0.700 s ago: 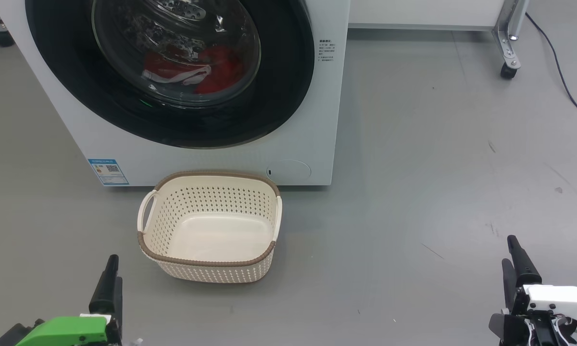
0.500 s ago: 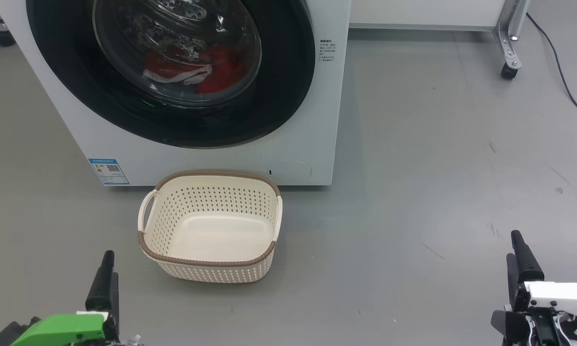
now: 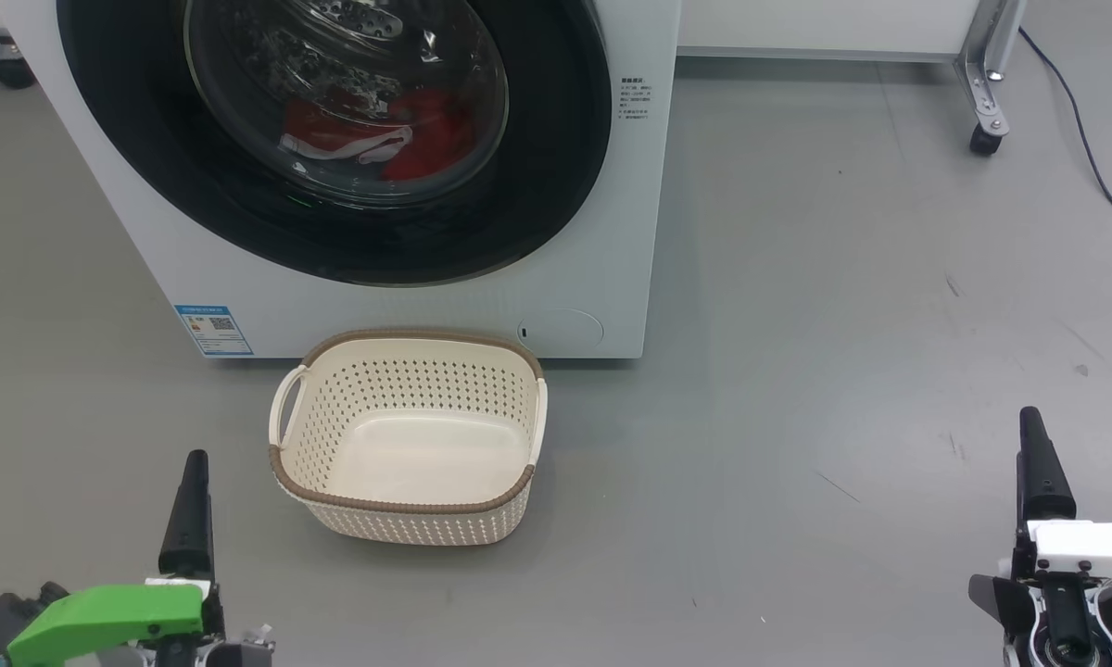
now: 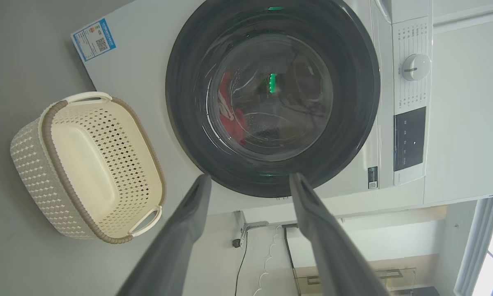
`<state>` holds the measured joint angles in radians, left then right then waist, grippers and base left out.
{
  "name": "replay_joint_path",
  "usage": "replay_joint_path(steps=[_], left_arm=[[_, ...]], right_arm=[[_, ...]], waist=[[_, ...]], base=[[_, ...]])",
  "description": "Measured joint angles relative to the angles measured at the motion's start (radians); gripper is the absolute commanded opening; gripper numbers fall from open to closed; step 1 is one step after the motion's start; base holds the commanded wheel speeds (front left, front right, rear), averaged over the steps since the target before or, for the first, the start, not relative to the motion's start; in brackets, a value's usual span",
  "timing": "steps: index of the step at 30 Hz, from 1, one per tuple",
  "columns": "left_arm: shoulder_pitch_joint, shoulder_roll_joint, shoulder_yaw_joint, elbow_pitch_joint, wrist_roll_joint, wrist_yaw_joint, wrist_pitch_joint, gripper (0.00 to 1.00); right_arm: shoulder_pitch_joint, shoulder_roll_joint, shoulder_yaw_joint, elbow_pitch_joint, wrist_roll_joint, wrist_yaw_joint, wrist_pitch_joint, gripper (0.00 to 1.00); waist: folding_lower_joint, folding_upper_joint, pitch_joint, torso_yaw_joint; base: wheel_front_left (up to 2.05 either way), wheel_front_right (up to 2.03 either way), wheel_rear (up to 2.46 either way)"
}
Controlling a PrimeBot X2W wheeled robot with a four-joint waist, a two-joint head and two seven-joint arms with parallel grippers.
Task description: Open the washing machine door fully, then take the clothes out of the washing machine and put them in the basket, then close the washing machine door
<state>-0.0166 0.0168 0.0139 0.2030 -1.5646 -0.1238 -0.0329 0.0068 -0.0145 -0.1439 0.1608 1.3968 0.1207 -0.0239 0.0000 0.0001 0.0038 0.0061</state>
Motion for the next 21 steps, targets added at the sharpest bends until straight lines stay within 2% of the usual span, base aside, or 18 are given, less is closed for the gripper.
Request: replay_joint_path(steps=[15, 21], left_arm=[[-0.004, 0.002, -0.041, -0.059, 0.191, 0.0, -0.049, 1.0], [-0.004, 0.003, -0.056, -0.075, 0.348, 0.0, -0.074, 1.0]], right_arm=[[0.0, -0.028, 0.041, -0.084, -0.229, 0.0, -0.054, 1.0], [0.001, -0.046, 0.055, -0.111, -0.364, 0.0, -0.079, 1.0]], waist=[[0.0, 0.0, -0.002, 0.006], [0.0, 0.0, -0.002, 0.009]], base=[[0.0, 0.0, 0.0], [0.0, 0.0, 0.0]])
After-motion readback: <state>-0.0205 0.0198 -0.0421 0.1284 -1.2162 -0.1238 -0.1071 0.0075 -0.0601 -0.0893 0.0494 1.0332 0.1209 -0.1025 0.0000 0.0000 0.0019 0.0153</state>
